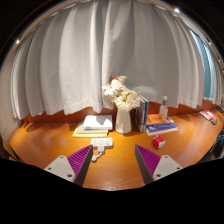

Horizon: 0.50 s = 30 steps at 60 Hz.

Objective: Unplug charger

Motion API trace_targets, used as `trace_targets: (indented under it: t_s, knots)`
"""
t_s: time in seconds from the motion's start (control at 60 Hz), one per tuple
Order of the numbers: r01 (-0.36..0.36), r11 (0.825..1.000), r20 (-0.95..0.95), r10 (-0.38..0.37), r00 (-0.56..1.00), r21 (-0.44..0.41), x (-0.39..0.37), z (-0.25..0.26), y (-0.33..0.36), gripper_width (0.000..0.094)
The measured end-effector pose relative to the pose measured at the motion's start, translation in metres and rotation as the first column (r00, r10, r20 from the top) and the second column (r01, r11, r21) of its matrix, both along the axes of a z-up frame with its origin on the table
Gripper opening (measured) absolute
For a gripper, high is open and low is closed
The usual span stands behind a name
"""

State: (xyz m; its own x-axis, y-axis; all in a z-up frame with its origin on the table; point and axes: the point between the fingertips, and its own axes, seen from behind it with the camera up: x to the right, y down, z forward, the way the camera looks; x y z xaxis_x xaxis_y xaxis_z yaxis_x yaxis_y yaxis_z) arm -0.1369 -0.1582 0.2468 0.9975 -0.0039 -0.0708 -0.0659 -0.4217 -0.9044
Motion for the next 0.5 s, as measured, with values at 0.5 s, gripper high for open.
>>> trace_targets:
  t_s: [0.5]
  knots:
    - [-0.047,0.999,0.053,0.048,0.997,-0.007,-0.031,-0.008,-0.029,0.0842]
